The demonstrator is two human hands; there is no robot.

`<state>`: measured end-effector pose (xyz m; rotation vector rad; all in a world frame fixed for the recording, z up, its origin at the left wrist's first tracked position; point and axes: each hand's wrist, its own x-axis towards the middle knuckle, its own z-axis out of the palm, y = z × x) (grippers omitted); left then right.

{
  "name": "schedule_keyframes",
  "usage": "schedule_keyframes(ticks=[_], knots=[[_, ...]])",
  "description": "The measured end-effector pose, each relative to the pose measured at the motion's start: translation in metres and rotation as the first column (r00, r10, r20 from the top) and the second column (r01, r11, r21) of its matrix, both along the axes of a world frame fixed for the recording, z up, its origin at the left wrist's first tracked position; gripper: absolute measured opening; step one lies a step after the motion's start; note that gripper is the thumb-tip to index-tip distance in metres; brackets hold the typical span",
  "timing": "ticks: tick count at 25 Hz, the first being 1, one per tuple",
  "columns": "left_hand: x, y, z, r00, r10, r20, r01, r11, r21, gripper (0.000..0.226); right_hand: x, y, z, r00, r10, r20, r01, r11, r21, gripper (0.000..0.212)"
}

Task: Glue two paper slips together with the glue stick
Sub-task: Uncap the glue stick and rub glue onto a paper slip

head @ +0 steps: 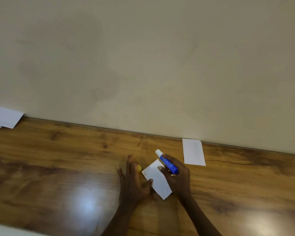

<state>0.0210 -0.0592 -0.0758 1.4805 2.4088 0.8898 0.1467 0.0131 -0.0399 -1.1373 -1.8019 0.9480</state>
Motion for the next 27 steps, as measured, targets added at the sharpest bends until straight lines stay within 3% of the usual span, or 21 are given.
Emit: schedule_keyframes(ticks=[3, 5, 7, 11, 15, 18, 21, 25, 27], knots=[[-0.001, 0.002, -0.003, 1.000, -0.012, -0.017, 0.012, 1.000, 0.017, 0.072, -0.020, -0.005, -0.003, 0.895, -0.284, -0.344, 0.130, 0.903, -0.409, 0.017], [-0.002, 0.002, -0.005, 0.999, -0.018, -0.029, 0.019, 0.999, 0.026, 0.072, -0.023, -0.002, -0.005, 0.828, -0.352, -0.436, 0.084, 0.847, -0.524, 0.004], [-0.002, 0.002, -0.006, 0.999, -0.023, -0.032, 0.024, 0.999, 0.031, 0.070, -0.023, 0.000, -0.008, 0.854, -0.273, -0.443, 0.009, 0.859, -0.513, 0.010], [0.000, 0.003, -0.006, 1.000, -0.004, -0.017, 0.005, 0.999, 0.042, 0.054, -0.021, -0.003, -0.018, 0.959, -0.103, -0.264, -0.012, 0.916, -0.401, 0.016], [0.000, 0.003, -0.006, 0.999, 0.048, 0.002, -0.048, 0.996, 0.068, 0.041, -0.020, 0.000, -0.016, 0.986, 0.042, -0.159, -0.081, 0.967, -0.242, 0.016], [-0.001, 0.003, -0.006, 0.999, 0.034, 0.025, -0.037, 0.995, 0.093, 0.044, -0.025, -0.003, -0.017, 0.988, 0.002, -0.152, -0.055, 0.938, -0.341, 0.014], [0.000, 0.002, -0.002, 0.999, 0.018, 0.040, -0.022, 0.995, 0.100, 0.045, -0.027, -0.004, -0.017, 0.994, 0.055, -0.095, -0.083, 0.946, -0.313, 0.013], [-0.001, 0.001, 0.001, 0.999, 0.005, 0.049, -0.009, 0.996, 0.087, 0.045, -0.025, -0.002, -0.012, 0.988, 0.128, -0.082, -0.147, 0.947, -0.286, 0.029], [0.000, 0.001, 0.003, 0.999, 0.002, 0.053, -0.006, 0.997, 0.083, 0.046, -0.026, -0.002, -0.010, 0.985, 0.167, -0.047, -0.174, 0.939, -0.297, 0.024]])
